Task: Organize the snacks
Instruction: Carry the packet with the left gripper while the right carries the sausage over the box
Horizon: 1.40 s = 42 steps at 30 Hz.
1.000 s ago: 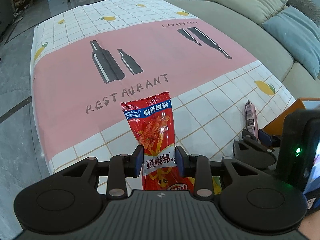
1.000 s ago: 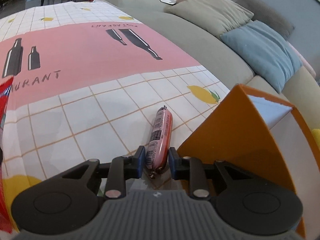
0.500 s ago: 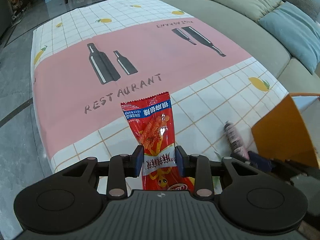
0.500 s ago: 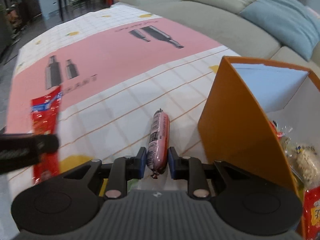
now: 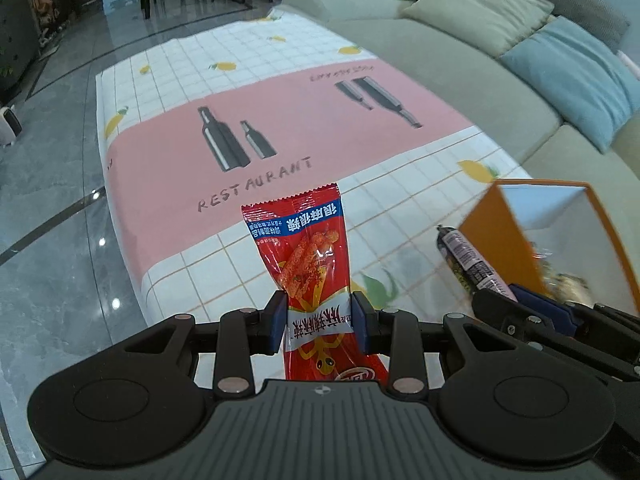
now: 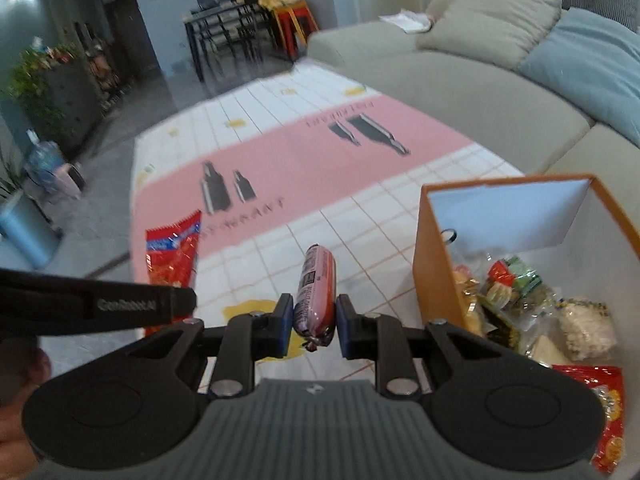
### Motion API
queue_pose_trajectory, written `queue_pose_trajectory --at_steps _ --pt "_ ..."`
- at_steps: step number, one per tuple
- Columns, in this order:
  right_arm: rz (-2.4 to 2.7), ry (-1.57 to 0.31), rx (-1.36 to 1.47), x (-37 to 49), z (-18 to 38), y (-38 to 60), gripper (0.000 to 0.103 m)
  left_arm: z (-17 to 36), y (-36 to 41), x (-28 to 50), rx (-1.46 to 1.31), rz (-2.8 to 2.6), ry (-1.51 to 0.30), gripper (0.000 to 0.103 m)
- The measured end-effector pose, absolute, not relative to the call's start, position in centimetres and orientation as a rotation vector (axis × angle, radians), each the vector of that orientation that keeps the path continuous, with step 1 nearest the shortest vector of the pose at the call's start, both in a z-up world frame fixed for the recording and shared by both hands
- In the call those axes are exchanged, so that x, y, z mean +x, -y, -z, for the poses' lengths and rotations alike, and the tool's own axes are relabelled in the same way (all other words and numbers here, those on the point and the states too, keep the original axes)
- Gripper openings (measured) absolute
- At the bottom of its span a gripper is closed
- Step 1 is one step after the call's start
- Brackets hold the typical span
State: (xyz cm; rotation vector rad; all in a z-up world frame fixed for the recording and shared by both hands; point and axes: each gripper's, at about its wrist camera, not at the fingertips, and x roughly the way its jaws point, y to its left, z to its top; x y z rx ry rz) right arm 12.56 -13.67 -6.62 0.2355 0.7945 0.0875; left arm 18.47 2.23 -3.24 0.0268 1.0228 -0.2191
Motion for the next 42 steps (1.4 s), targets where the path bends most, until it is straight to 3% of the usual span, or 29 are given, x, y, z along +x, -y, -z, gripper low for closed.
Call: queue_pose_trajectory --at_steps 23,32,42 --pt "-0.080 -0.682 0.334 0.1 1.3 23.4 0.021 -2.8 5.9 8.8 -0.023 0.468 -1.008 0.038" --pt "-0.019 -0.692 0.303 -0.5 1.6 29.6 0.021 -3.5 12.2 10.4 0.022 0.573 -1.011 0.038" --pt "0.032 -0.776 0.301 3.8 4.6 35.7 0.020 0.8 18.5 15.3 0.121 0.568 -1.117 0.038"
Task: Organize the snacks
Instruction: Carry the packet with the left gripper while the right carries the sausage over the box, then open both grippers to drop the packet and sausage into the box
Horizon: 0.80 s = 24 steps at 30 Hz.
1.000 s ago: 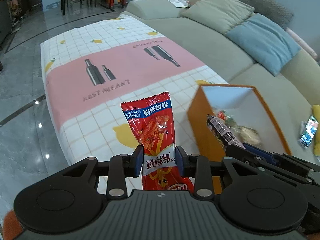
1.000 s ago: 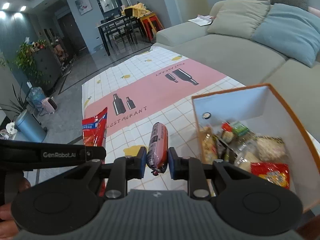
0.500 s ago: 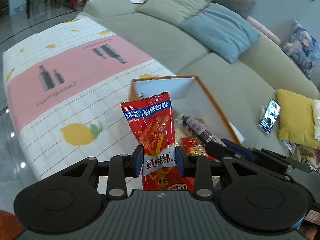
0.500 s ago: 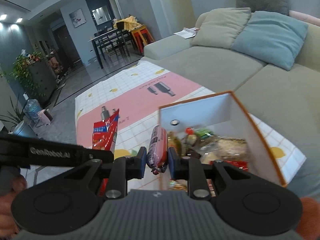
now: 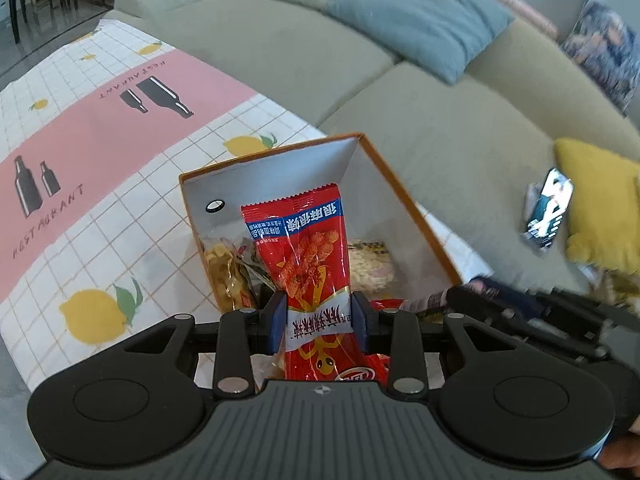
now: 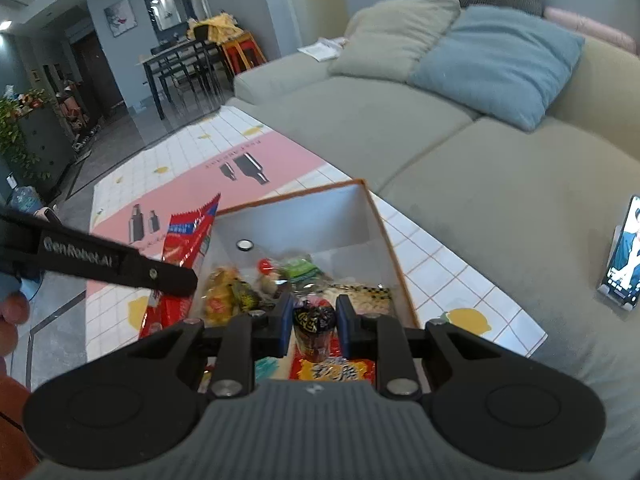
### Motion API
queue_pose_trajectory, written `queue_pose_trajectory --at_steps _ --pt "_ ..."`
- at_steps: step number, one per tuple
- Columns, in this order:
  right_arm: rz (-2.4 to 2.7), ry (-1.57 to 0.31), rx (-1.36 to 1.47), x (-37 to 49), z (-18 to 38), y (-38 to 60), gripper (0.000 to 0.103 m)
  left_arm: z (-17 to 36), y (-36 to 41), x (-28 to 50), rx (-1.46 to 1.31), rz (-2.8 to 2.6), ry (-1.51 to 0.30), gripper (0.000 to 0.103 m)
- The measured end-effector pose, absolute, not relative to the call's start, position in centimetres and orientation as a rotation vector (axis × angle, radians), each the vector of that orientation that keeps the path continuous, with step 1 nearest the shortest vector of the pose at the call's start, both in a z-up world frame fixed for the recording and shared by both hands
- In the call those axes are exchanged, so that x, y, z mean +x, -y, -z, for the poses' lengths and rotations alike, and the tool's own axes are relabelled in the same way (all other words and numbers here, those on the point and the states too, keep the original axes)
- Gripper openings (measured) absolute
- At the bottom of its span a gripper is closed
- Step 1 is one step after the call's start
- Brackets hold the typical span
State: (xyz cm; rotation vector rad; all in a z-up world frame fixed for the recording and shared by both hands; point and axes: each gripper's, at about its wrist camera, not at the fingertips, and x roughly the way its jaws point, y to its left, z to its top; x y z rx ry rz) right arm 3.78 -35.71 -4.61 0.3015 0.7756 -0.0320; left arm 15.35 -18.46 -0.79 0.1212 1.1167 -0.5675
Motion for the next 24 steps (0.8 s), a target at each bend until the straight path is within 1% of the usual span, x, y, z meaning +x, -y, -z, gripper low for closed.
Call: queue_pose_trajectory --at_steps 9,14,24 --pt "0.045 -0.752 0.330 11.8 6.6 37.8 0.020 3.3 20.4 19.8 0.174 0.547 -1.157 0.038" --pt "0.048 -0.810 0.305 16.0 9.7 37.6 0.020 4.4 20.7 21.4 0.173 0.558 -1.184 0.038" --pt "0.038 -0.982 0.209 15.8 12.7 36.3 0.020 6.2 21.0 22.1 0.207 0.577 -1.199 0.039"
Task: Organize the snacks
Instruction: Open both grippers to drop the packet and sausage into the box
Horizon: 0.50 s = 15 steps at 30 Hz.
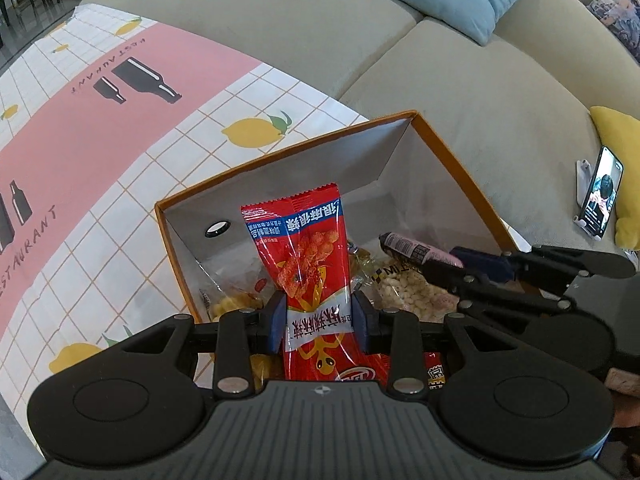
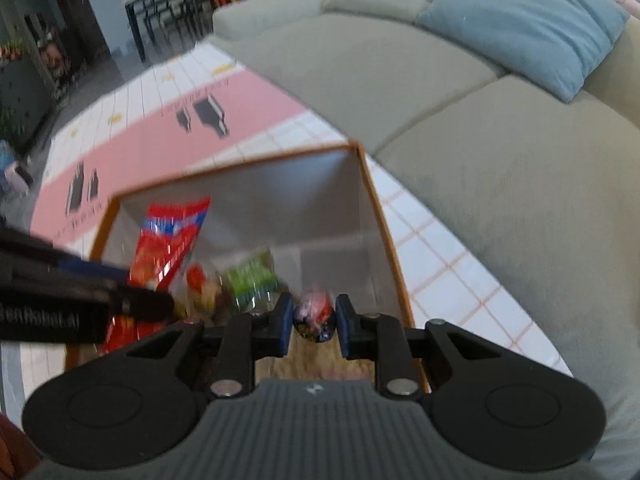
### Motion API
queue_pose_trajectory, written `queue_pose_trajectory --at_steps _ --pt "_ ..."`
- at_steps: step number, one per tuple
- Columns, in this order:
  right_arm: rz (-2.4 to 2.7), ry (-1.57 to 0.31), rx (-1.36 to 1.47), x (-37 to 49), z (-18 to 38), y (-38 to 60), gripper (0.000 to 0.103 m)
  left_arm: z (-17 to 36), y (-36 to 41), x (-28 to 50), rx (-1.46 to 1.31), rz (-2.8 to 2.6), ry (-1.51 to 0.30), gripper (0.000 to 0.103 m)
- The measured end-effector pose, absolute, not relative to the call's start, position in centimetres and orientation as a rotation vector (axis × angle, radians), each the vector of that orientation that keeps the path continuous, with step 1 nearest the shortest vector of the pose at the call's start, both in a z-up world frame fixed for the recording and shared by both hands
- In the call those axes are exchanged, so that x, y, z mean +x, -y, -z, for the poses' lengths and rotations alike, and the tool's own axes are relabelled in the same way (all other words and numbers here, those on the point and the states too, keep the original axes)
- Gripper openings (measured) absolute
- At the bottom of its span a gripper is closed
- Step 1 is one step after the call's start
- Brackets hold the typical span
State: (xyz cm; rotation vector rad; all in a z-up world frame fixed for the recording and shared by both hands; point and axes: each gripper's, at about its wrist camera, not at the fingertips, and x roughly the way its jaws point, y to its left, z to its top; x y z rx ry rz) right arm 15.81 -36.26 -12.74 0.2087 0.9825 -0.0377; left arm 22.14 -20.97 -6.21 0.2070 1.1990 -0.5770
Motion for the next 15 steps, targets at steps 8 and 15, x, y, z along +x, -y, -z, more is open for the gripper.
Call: queue_pose_trajectory --at_steps 8,15 --pt "0.013 -0.980 -0.155 17.3 14.4 32.6 0.021 6.1 20.5 22.5 0.200 0.563 -1.216 0.039" --pt "-0.059 -1.045 -0.375 17.9 15.3 31.3 0.020 6.1 20.5 22.6 0.208 0.550 -1.218 0.040"
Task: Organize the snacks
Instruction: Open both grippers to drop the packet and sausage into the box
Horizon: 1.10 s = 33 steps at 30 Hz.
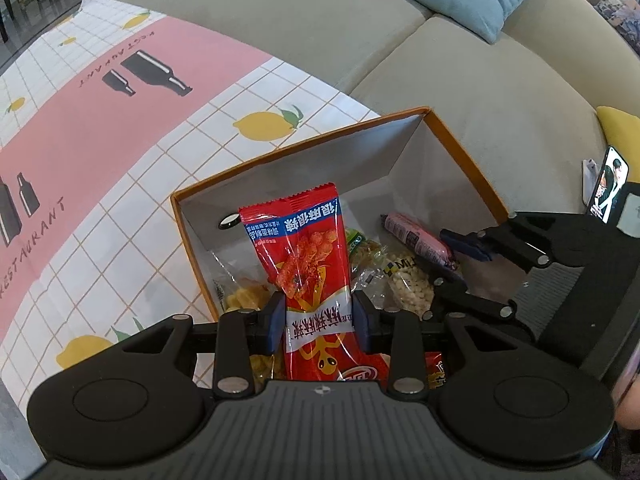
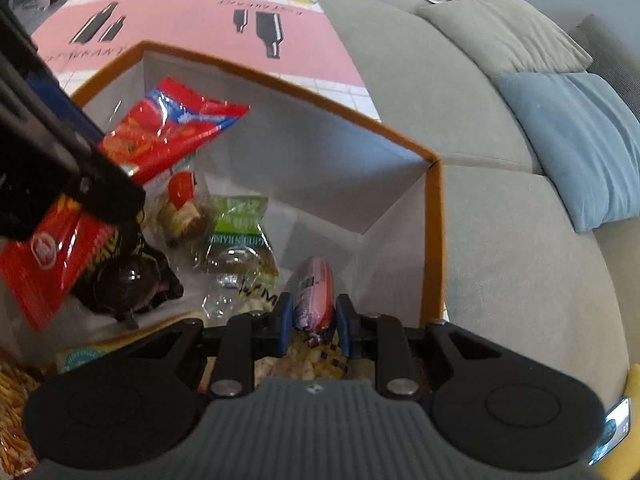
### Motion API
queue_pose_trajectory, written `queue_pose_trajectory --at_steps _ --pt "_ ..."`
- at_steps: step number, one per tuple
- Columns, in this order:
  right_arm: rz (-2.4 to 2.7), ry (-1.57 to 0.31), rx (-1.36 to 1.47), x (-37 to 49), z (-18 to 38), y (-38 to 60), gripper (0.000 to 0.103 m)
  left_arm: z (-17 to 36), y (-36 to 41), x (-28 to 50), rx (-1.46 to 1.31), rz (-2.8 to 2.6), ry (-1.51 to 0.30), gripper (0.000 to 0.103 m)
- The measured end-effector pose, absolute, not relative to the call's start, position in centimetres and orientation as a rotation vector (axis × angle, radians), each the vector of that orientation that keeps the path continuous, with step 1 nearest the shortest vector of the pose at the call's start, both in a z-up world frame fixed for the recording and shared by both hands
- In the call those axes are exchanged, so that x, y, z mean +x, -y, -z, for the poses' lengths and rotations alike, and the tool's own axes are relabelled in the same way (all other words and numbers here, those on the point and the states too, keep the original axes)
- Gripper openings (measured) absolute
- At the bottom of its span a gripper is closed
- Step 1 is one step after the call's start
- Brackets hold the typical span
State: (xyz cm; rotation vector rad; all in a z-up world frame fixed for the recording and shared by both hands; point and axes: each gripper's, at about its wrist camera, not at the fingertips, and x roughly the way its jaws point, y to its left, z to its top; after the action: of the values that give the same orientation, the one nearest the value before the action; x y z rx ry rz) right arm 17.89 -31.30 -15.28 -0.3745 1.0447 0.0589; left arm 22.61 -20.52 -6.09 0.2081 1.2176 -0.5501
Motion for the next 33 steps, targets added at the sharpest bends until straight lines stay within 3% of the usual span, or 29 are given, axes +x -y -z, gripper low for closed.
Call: queue_pose_trajectory --at_steps 3,7,10,13,21,24,26,33 --pt "-0.034 -1.030 -0.337 17.4 14.4 31.5 0.022 6.1 20.5 22.5 0.211 0.548 -1.213 0.040" --pt "0.017 -0.953 -0.200 15.5 12.3 32.2 0.040 6.2 20.5 22.4 0.213 0.547 -1.216 0.040" --pt "0.067 -0.904 -0.120 13.6 11.2 32.4 0.042 6.3 20.9 22.3 0.226 0.546 -1.222 0.040" --pt "0.098 -0.863 -0.052 11.7 10.5 32.2 0.051 6.5 21.4 22.2 0.233 0.544 -1.224 0.040" --pt "0.130 -0.942 0.035 10.0 11.8 31.3 0.051 7.7 23.0 22.5 0.278 0.520 -1.194 0.042" --pt "0.133 -0.955 0.062 9.6 12.1 31.2 0.051 8.0 23.0 22.4 0.268 0.531 -1.194 0.049" --pt "0.131 -0.957 0.061 9.5 12.2 31.0 0.051 8.0 22.9 22.4 0.259 0.545 -1.211 0.061" --pt "0.118 -0.970 0.037 9.4 11.9 30.2 0.051 6.8 21.7 21.0 0.256 0.613 -1.219 0.063"
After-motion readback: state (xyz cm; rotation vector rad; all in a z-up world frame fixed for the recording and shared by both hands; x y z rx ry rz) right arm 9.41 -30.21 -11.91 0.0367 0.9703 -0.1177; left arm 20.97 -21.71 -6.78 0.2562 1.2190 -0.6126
